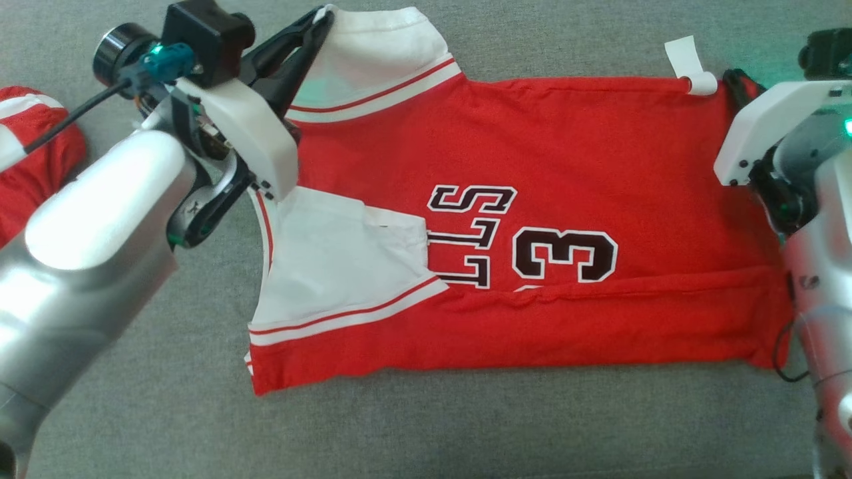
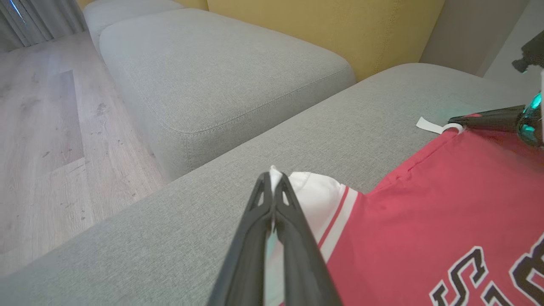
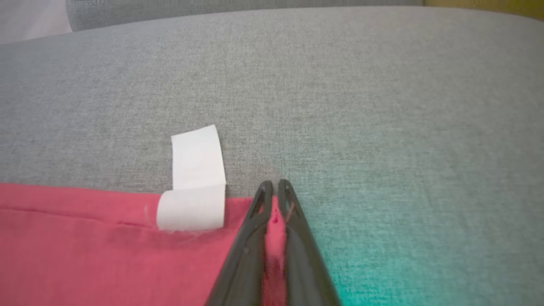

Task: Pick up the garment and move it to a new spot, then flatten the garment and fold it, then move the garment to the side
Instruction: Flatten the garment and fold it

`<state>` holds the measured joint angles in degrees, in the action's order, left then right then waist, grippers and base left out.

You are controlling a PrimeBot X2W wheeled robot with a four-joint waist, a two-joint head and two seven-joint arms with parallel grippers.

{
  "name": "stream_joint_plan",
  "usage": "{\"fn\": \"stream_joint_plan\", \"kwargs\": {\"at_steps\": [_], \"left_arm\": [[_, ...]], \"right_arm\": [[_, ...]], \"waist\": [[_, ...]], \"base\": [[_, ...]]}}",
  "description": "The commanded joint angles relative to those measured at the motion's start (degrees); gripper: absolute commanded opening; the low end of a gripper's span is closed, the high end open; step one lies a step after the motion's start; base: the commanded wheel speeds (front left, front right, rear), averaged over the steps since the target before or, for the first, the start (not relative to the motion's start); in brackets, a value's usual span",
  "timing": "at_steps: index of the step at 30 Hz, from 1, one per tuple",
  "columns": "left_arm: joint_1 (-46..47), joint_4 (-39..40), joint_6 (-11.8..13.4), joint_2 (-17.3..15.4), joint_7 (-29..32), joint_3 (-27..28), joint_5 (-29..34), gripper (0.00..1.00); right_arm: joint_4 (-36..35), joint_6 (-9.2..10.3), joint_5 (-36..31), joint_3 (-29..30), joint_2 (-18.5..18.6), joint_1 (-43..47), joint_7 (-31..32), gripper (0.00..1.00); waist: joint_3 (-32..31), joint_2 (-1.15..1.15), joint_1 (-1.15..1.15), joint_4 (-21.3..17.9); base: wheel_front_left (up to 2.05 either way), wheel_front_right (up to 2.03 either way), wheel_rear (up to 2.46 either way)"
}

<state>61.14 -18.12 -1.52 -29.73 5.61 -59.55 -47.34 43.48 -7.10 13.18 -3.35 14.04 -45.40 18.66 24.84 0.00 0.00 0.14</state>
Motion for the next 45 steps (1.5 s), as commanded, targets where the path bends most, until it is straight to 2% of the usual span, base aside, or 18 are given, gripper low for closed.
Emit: {"fn": "stream_joint_plan", "kwargs": {"at_steps": [1,12,20,26,31,34,40,45], "left_arm": [[2.92,0.41,0.43,-2.39,-0.73,2.70,0.33,0.00],[5.88,-5.86,1.17,-2.08,-6.00,5.96,0.24,0.00],[10.64,-13.22,1.85,-0.23,-9.93,9.03,-0.11,0.00],[14.19,-18.34,0.79,2.13,-13.30,9.53,0.66,0.00],[14.16,-20.92,-1.36,3.76,-14.74,8.53,0.75,0.00],[13.13,-21.56,-1.89,4.10,-15.56,7.64,1.16,0.00],[9.61,-19.85,-2.68,3.71,-15.23,6.02,0.82,0.00],[5.96,-15.60,-3.20,2.01,-11.98,6.14,-2.42,0.00]], "right_arm": [[-1.69,-0.39,1.17,-1.55,1.35,-0.86,-1.33,0.00],[-5.49,-0.39,11.47,-5.68,3.73,-4.25,-7.90,0.00],[-4.79,-0.39,13.97,-6.99,4.13,-8.77,-12.14,0.00],[-2.63,-0.39,14.54,-8.83,3.95,-13.50,-15.92,0.00],[-0.91,-0.39,16.17,-11.00,4.96,-14.17,-16.41,0.00],[-0.75,-0.39,15.52,-13.81,7.56,-12.97,-17.59,0.00],[-0.99,-0.39,20.19,-16.27,9.76,-8.98,-17.69,0.00],[-2.71,-0.39,24.98,-19.43,12.16,-5.45,-15.89,0.00]], "waist": [[-0.08,0.00,0.00,-0.09],[0.49,0.00,0.00,-1.10],[1.52,0.00,0.00,-1.79],[2.13,0.00,0.00,-1.76],[1.43,0.00,0.00,-1.10],[0.33,0.00,0.00,-0.48],[-1.93,0.00,0.00,0.36],[-3.91,0.00,0.00,1.34]], "base": [[0.00,0.00,0.00],[0.00,0.00,0.00],[0.00,0.00,0.00],[0.00,0.00,0.00],[0.00,0.00,0.00],[0.00,0.00,0.00],[0.00,0.00,0.00],[0.00,0.00,0.00]]}}
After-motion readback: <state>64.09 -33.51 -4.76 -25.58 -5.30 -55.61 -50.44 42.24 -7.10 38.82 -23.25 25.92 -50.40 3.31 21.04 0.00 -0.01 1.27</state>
